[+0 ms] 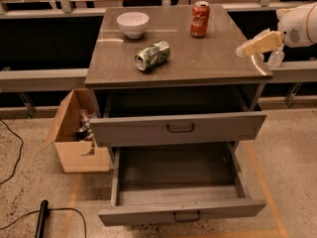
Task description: Place coke can into middle drawer
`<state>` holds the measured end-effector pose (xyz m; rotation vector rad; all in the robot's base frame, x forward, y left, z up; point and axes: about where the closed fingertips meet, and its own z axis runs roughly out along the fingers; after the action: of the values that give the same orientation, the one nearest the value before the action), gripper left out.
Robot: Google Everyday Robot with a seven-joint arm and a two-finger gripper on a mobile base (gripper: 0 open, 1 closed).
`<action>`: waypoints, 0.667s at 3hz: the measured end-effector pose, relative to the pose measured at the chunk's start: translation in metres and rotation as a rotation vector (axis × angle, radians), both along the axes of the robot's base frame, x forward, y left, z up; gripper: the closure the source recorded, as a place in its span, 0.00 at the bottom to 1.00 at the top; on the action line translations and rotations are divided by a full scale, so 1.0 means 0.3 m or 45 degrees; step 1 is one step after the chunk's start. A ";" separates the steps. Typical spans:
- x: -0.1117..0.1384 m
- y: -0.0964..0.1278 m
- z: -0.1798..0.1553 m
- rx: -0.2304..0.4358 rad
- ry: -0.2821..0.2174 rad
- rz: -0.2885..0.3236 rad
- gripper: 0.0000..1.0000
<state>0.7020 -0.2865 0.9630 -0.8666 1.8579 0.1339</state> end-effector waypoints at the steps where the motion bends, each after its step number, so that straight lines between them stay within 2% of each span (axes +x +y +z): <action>1: 0.025 0.002 -0.020 0.027 -0.020 -0.038 0.00; 2: 0.204 0.088 -0.216 0.167 -0.056 -0.131 0.00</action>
Offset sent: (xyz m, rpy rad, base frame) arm 0.1366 -0.0006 -0.0722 0.2582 -0.2718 -0.3399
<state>0.7631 -0.2602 0.8984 -0.6772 1.8265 0.1692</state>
